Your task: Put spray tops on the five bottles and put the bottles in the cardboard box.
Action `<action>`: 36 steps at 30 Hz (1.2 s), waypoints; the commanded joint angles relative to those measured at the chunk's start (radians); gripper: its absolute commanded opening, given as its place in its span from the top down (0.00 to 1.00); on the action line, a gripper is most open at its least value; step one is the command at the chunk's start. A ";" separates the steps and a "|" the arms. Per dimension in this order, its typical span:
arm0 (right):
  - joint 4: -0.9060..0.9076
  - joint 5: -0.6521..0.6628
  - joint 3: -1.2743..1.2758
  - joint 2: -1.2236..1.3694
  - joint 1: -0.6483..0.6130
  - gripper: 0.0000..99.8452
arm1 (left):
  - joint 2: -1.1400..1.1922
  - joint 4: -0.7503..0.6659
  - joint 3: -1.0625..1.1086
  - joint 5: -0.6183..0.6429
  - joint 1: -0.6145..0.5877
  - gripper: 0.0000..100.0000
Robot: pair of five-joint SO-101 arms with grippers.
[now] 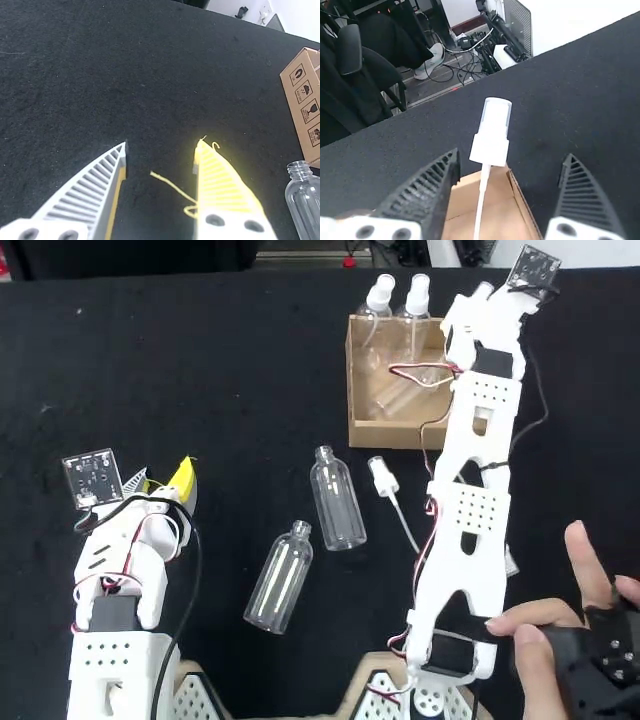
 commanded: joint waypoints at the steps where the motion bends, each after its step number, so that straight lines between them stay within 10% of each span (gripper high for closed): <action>1: -0.032 -0.002 -0.061 -0.022 -0.017 0.71 | -0.011 -0.020 -0.008 0.002 0.005 0.79; 22: -0.138 -0.002 0.082 -0.024 -0.012 0.72 | -0.012 -0.018 -0.008 0.002 0.005 0.79; 36: -0.121 0.000 0.059 -0.033 0.040 0.93 | -0.012 -0.018 -0.008 0.002 0.004 0.79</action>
